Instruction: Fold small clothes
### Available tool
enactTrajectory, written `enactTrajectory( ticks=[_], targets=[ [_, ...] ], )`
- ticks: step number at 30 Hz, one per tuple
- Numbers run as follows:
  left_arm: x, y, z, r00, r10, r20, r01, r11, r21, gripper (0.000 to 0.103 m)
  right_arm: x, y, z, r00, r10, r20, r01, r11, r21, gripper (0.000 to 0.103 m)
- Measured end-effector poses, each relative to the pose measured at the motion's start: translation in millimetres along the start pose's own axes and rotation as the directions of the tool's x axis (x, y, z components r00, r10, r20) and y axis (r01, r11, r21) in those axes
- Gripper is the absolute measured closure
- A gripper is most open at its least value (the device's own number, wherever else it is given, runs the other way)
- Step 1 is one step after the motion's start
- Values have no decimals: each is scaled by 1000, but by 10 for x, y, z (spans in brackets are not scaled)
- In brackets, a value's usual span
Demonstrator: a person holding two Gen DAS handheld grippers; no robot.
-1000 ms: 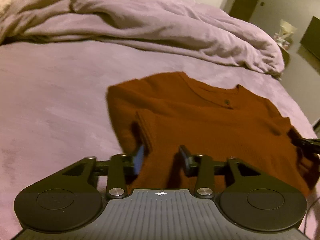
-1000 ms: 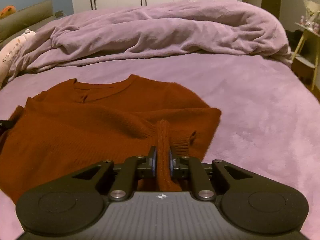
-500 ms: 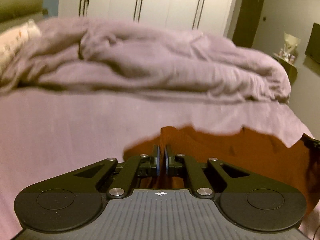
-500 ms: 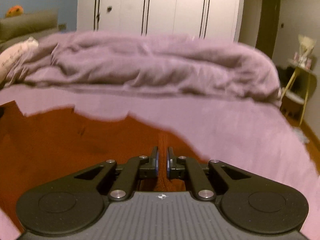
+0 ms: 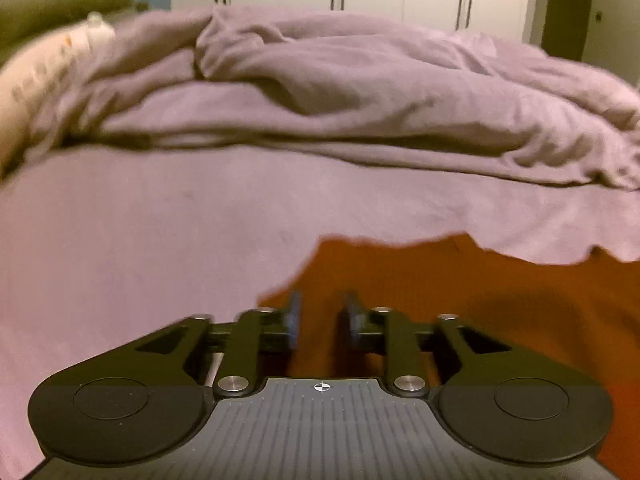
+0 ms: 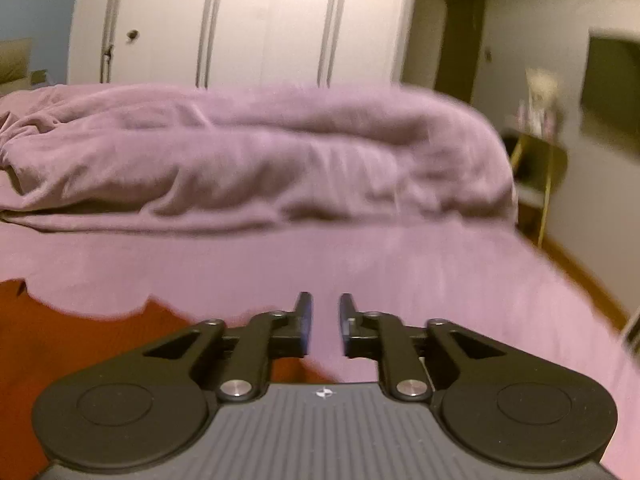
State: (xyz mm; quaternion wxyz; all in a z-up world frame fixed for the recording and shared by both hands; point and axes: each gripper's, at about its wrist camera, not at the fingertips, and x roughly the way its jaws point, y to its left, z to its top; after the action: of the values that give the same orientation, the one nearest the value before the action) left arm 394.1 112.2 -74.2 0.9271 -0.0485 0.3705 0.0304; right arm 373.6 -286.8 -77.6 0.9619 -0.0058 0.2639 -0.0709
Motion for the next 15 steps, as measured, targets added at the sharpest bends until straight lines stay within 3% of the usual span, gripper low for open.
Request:
enactTrajectory(
  ticks=[3,4,5,6,11,15],
  targets=[
    [-272,109,-161,999,-43,8,43,999,-16,54,-346,-167,-207,998,56,-30,-56,998,8,81],
    [-358,141,-212,998,-60,3,60,998,-16,50,-467,-215,-279,997,75,-34,-75,997,19,75],
    [-469,185,-280,997,-74,1,74,997,-25,46,-587,-277,-361,993,103,-50,-102,994,35,61],
    [-530,200,-333,997,-83,-2,83,996,-36,41,-691,-334,-430,991,123,-61,-120,991,52,57],
    [-757,247,-621,990,-118,-75,116,993,-18,41,-1024,-484,-774,971,207,-122,-192,974,122,56],
    [-800,318,-723,984,-159,-81,149,981,-125,41,-1023,-393,-828,963,227,-146,-212,971,115,58]
  ],
)
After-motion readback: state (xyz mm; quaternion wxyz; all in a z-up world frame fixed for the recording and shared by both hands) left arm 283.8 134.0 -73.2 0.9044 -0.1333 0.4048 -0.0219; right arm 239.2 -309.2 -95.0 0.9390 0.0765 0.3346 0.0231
